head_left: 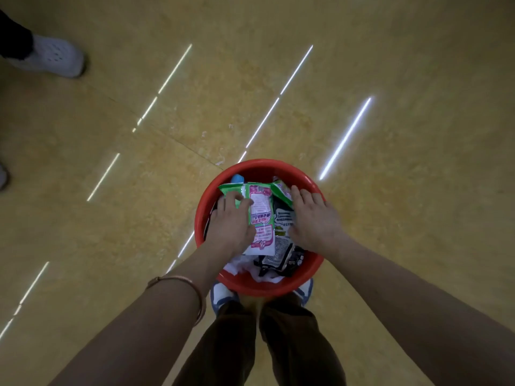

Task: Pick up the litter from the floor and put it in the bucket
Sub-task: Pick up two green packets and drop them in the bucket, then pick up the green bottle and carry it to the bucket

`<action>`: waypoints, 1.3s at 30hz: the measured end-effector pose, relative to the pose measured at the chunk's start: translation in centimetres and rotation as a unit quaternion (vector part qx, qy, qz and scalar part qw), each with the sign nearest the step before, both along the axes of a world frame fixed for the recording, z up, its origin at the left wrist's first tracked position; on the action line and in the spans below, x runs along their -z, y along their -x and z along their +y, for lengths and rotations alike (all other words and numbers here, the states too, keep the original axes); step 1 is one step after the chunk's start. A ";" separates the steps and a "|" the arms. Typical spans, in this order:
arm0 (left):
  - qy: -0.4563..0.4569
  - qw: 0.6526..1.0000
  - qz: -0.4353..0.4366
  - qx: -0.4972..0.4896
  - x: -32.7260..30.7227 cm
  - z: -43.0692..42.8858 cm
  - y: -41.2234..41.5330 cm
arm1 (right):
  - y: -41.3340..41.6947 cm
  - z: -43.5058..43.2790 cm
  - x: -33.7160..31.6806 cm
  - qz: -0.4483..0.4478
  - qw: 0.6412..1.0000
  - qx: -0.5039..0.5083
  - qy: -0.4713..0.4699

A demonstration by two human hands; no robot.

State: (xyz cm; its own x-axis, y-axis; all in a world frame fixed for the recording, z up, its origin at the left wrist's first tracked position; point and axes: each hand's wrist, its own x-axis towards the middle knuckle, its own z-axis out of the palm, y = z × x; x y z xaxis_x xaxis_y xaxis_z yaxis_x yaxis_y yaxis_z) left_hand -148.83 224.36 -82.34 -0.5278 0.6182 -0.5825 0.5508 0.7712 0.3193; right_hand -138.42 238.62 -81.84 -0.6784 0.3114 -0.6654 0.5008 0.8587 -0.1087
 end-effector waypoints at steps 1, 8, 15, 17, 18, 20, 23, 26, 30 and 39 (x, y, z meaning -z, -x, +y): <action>-0.005 1.000 -0.014 0.001 -1.4 0.1 -0.4 | -0.3 0.1 -1.6 0.016 1.000 0.019 0.010; -0.128 0.991 -0.046 -0.004 -15.0 2.2 -1.5 | -3.6 0.8 -15.5 0.133 0.968 0.209 0.051; -0.229 0.961 -0.070 0.140 -31.9 5.4 -2.9 | -11.9 1.0 -31.7 0.250 0.883 0.397 -0.002; -0.253 0.946 -0.084 0.182 -36.7 6.5 -4.6 | -14.9 0.5 -36.0 0.280 0.850 0.445 -0.025; -0.267 0.937 -0.090 0.205 -39.0 7.1 -5.7 | -16.6 0.2 -38.1 0.294 0.833 0.467 -0.038; -0.295 0.916 -0.105 0.251 -43.0 8.3 -8.5 | -20.1 -0.7 -42.0 0.318 0.799 0.507 -0.065; -0.320 0.880 -0.147 0.320 -48.4 9.8 -14.0 | -26.2 -2.9 -47.0 0.347 0.745 0.559 -0.108; -0.319 0.839 -0.195 0.396 -52.7 10.1 -20.2 | -32.9 -6.0 -51.0 0.361 0.695 0.604 -0.148; -0.313 0.791 -0.227 0.474 -56.5 9.6 -28.6 | -42.1 -10.2 -54.8 0.353 0.642 0.655 -0.187; -0.344 0.734 -0.210 0.546 -58.0 13.8 -50.0 | -64.3 -14.5 -58.9 0.300 0.555 0.723 -0.280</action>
